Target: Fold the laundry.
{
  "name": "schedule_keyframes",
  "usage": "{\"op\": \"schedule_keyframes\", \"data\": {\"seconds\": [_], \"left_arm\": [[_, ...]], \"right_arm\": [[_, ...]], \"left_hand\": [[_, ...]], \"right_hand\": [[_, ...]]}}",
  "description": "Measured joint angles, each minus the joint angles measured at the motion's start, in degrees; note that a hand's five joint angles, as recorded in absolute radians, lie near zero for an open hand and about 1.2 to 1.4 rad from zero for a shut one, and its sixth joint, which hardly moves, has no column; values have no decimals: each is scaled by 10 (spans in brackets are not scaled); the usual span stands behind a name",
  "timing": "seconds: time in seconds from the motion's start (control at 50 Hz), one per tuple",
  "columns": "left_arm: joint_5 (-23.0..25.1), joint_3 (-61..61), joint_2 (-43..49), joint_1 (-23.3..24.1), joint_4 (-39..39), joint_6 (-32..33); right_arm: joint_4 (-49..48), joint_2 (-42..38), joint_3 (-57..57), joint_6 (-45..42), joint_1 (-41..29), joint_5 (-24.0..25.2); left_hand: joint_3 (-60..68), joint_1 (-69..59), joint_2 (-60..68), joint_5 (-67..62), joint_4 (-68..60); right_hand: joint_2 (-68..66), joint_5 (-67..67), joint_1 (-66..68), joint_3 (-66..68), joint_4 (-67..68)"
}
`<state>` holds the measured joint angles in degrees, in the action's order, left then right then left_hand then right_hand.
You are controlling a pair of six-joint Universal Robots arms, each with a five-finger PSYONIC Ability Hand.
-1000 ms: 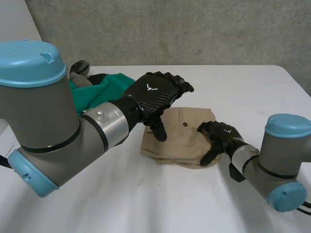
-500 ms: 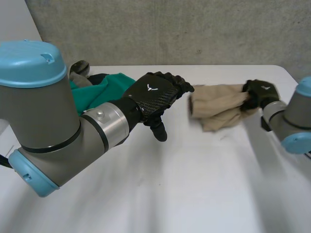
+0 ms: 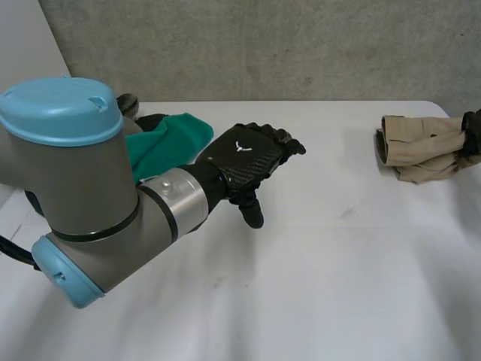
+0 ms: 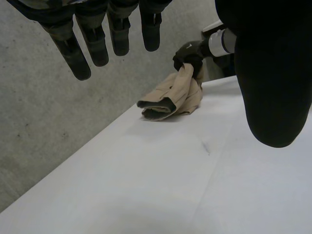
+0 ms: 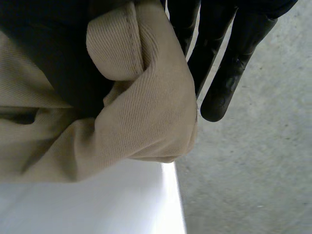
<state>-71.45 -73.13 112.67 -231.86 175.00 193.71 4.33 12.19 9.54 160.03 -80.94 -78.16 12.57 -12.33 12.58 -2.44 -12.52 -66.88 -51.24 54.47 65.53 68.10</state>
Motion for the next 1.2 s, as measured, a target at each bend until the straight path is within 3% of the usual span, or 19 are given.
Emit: {"op": "schedule_keyframes", "data": {"seconds": [0.04, 0.12, 0.14, 0.16, 0.42, 0.64, 0.68, 0.7, 0.78, 0.8, 0.92, 0.96, 1.1, 1.2], "left_arm": [[0, 0, 1, 1, 0, 0], [0, 1, 2, 2, 0, 0], [0, 1, 2, 2, 0, 0], [0, 1, 2, 2, 0, 0], [0, 0, 1, 3, 0, 0], [-1, -6, -8, 3, -1, 0], [-2, -6, -10, 2, -1, 0], [-3, -6, -14, 0, -1, 0], [-5, -6, -25, -6, 1, 0], [-9, -5, -34, -14, 7, 0], [-31, -5, -59, -46, 41, 3], [-50, -5, -72, -72, 74, 7], [-71, 19, -31, -211, 150, 56], [-70, 68, 76, -295, 164, 142]], "right_arm": [[-5, -1, 1, -14, 1, -3], [-25, -2, 4, -44, 1, -22], [-30, -3, 4, -50, 1, -26], [-39, -4, 7, -64, 2, -37], [-62, 15, 50, -122, 13, -86], [-63, 228, 283, -204, -1, -67], [-63, 240, 294, -210, -3, -68], [-65, 302, 343, -237, -17, -74], [-76, 365, 390, -252, -44, -84], [-98, 414, 432, -250, -75, -90], [-169, 503, 531, -209, -142, -74], [-208, 555, 598, -168, -180, -44], [-222, 653, 755, -75, -256, 64], [-195, 666, 827, -62, -303, 94]], "left_hand": [[0, 0, 0, 0, 0], [0, 0, 0, 0, 0], [0, 0, 0, 0, 0], [0, 0, 0, 0, 0], [0, 0, 0, 0, 0], [0, 0, 0, 0, 0], [0, 0, 0, 0, 0], [0, 0, 0, 0, 0], [0, 0, 0, 0, 0], [0, 0, 0, 0, 0], [0, 0, -1, 0, 1], [-6, 5, -6, 0, 6], [-6, 5, -6, 0, 7], [-6, 5, -7, 0, 7]], "right_hand": [[13, 9, -14, -11, -11], [367, 341, -337, -366, -353], [391, 371, -361, -389, -388], [520, 463, -424, -508, -523], [544, 474, -430, -534, -548], [544, 474, -430, -534, -548], [544, 474, -430, -534, -548], [544, 474, -430, -534, -548], [544, 474, -430, -534, -548], [544, 474, -430, -534, -548], [544, 474, -430, -534, -548], [544, 474, -430, -534, -548], [544, 477, -430, -534, -548], [544, 477, -430, -534, -548]]}}
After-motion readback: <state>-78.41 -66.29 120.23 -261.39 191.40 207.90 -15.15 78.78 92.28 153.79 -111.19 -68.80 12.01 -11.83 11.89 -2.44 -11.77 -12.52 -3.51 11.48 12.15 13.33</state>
